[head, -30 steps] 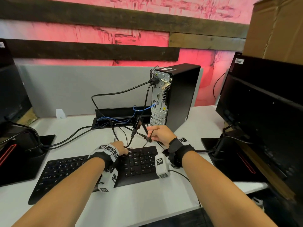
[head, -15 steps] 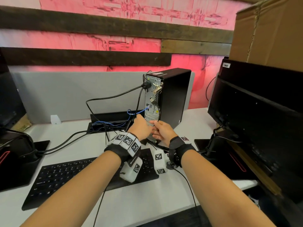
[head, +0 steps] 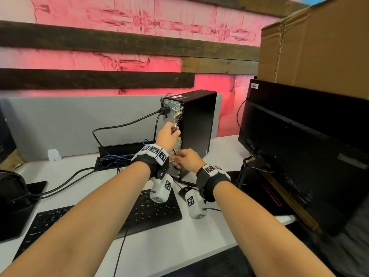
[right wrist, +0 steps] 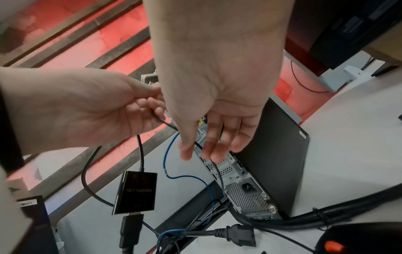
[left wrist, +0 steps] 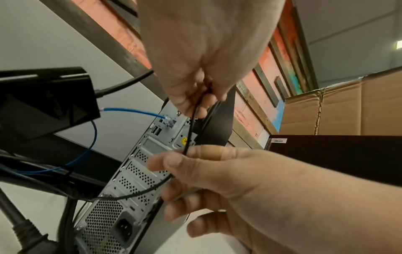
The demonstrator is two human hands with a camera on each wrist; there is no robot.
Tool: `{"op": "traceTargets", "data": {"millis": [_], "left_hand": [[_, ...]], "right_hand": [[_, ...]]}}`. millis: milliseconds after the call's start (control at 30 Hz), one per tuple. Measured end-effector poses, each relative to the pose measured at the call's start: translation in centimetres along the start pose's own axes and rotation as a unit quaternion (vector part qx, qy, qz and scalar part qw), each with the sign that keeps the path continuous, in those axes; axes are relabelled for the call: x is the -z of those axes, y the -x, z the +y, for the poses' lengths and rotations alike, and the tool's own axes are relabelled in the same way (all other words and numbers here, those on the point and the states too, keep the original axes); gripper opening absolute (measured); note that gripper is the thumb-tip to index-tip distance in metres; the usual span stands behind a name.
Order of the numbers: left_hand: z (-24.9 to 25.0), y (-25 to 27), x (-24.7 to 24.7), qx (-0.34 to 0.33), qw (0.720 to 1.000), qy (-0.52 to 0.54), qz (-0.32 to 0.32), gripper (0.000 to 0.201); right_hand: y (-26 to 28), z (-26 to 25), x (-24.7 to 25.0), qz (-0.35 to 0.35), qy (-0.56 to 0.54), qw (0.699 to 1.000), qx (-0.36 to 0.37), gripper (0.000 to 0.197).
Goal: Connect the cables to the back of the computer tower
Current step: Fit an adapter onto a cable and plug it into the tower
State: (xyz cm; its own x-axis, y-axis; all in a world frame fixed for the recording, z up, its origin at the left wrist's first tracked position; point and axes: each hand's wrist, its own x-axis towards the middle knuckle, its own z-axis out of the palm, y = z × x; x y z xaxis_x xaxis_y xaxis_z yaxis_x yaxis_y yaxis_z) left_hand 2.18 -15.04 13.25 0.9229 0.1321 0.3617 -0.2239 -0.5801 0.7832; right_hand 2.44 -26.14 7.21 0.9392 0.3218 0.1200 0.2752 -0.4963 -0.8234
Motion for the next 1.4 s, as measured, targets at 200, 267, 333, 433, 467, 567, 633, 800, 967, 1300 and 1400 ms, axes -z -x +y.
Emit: {"op": "traceTargets", "data": {"millis": [200, 267, 333, 433, 467, 567, 633, 800, 967, 1300, 1400], "left_hand": [[-2.0, -0.8, 0.9, 0.007, 0.992, -0.114, 0.05, 0.035], [-2.4, -1.1, 0.8, 0.02, 0.988, -0.152, 0.028, 0.04], [-2.6, -1.3, 0.7, 0.029, 0.983, -0.178, 0.024, 0.042], [-3.2, -1.5, 0.7, 0.04, 0.979, -0.197, 0.038, 0.033], [-3.6, -1.7, 0.7, 0.046, 0.979, -0.192, 0.048, 0.032], [-4.5, -2.1, 0.9, 0.059, 0.984, -0.136, 0.102, 0.026], [-4.8, -2.5, 1.0, 0.063, 0.985, -0.113, 0.114, 0.024], [-5.3, -3.3, 0.9, 0.049, 0.989, -0.097, 0.1, 0.026], [-5.7, -3.5, 0.5, 0.034, 0.988, -0.081, 0.128, 0.021], [-5.9, -3.6, 0.1, 0.036, 0.988, -0.034, 0.149, 0.017], [-6.0, -3.7, 0.1, 0.038, 0.987, -0.03, 0.154, 0.017]], "right_hand": [[-0.3, 0.2, 0.8, 0.121, -0.006, 0.992, 0.039, 0.024], [-0.7, -0.2, 1.4, 0.181, -0.011, 0.982, 0.062, 0.025], [-1.2, -1.0, 2.2, 0.222, -0.019, 0.97, 0.092, 0.028], [-2.2, -2.8, 3.3, 0.288, -0.011, 0.947, 0.143, 0.033], [-2.6, -3.4, 3.6, 0.314, -0.008, 0.936, 0.161, 0.034], [-4.2, -5.2, 4.8, 0.356, -0.008, 0.913, 0.197, 0.037], [-5.3, -6.3, 5.8, 0.348, 0.013, 0.915, 0.204, 0.04], [-8.5, -7.7, 7.2, 0.25, 0.059, 0.946, 0.2, 0.038], [-10.4, -7.7, 7.1, 0.255, 0.112, 0.935, 0.217, 0.035], [-10.9, -6.3, 5.3, 0.373, 0.06, 0.887, 0.265, 0.028], [-11.0, -6.1, 4.8, 0.385, 0.057, 0.881, 0.269, 0.032]]}}
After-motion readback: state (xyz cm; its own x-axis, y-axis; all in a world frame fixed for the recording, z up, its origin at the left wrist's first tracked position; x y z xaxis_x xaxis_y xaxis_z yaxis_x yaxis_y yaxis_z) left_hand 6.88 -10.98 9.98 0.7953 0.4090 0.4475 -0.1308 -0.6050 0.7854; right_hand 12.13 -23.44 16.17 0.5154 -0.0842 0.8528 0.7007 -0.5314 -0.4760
